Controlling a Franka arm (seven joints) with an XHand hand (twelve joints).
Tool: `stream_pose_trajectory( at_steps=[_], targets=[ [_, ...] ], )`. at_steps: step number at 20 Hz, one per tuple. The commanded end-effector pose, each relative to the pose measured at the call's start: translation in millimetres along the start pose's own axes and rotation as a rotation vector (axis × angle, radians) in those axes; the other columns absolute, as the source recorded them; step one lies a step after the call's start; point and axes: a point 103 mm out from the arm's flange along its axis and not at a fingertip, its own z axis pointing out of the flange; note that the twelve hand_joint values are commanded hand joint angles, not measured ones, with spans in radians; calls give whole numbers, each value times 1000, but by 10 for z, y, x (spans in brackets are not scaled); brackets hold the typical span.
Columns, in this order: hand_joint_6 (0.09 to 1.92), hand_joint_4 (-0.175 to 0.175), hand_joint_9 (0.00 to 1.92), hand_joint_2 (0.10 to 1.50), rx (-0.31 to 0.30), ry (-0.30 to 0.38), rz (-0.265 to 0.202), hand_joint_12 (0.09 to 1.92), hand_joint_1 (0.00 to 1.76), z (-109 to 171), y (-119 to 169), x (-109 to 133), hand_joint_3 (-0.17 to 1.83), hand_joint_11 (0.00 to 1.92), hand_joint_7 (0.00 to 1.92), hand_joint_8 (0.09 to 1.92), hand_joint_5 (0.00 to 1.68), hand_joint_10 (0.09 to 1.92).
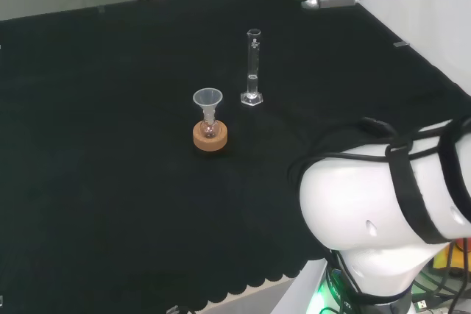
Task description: Pick up the graduated cylinder.
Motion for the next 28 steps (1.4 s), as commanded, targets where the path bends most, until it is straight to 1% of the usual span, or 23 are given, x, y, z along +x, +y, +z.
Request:
stream_pose_trajectory(
  at_steps=[1, 5, 9, 14, 20, 25, 28],
  targets=[
    [87, 24, 262, 1218, 4, 51, 15, 1361, 23, 366, 628, -355, 348, 108, 84, 474, 289, 590],
    [87, 22, 267, 1221, 13, 54, 32, 1360, 37, 535, 857, -472, 341, 109, 87, 474, 299, 589],
    [87, 22, 272, 1223, 15, 86, 31, 1361, 42, 708, 1010, -549, 336, 111, 90, 475, 303, 589],
    [87, 19, 279, 1224, 13, 100, 24, 1360, 60, 881, 1166, -577, 327, 113, 94, 476, 314, 589],
    [87, 17, 286, 1225, 30, 118, 14, 1360, 73, 1141, 1269, -605, 321, 114, 100, 478, 325, 589],
    [87, 16, 294, 1224, 43, 142, 11, 1360, 85, 1329, 1315, -689, 315, 116, 108, 481, 330, 589],
    [87, 15, 298, 1220, 40, 156, 1, 1360, 99, 1444, 1336, -732, 309, 117, 112, 483, 331, 588]
  ],
)
